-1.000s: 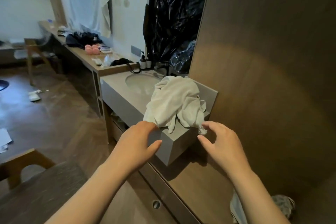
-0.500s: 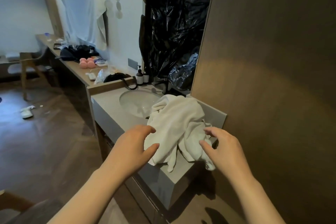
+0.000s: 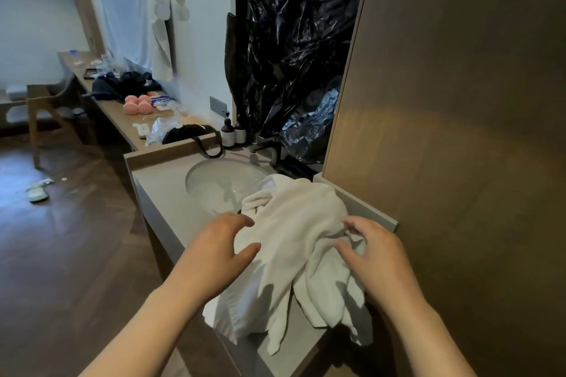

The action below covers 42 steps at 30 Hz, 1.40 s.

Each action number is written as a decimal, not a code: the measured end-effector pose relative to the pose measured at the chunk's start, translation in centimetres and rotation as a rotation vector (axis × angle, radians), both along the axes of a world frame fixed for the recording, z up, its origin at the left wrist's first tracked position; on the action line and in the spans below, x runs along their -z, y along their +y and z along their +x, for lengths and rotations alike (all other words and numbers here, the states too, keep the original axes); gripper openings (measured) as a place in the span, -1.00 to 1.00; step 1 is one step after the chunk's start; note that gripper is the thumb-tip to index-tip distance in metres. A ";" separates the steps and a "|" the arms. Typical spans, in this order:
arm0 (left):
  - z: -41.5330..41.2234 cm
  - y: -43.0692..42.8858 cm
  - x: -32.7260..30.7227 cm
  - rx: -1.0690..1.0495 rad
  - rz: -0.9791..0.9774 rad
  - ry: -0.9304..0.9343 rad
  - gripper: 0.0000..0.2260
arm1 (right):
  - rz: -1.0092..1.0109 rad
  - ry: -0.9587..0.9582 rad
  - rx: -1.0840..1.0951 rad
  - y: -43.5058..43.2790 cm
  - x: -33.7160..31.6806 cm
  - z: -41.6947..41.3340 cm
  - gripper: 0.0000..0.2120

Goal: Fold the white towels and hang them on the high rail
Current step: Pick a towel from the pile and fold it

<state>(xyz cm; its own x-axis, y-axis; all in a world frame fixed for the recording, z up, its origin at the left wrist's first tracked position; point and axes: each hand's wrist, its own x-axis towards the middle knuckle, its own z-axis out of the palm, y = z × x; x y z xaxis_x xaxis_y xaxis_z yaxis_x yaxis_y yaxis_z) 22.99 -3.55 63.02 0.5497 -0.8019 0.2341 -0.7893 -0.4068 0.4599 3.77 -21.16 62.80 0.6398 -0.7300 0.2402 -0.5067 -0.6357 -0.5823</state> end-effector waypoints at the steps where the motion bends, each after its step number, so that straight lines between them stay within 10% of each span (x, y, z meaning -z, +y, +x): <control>1: 0.4 -0.8 0.2 0.010 0.002 0.010 -0.63 | 0.001 0.001 0.009 -0.5 0.2 0.2 -0.59; 42: 18.8 -17.5 8.3 0.662 0.165 0.389 -0.56 | 0.299 0.016 0.783 0.4 7.8 15.2 -0.52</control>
<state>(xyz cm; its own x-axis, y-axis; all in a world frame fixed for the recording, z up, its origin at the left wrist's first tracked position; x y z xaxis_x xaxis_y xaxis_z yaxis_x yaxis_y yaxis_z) 41.77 -21.07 54.68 -0.0367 -0.9989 -0.0279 -0.6860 0.0049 0.7275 18.94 -20.78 54.98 -0.0769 -0.9963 -0.0387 -0.7474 0.0833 -0.6591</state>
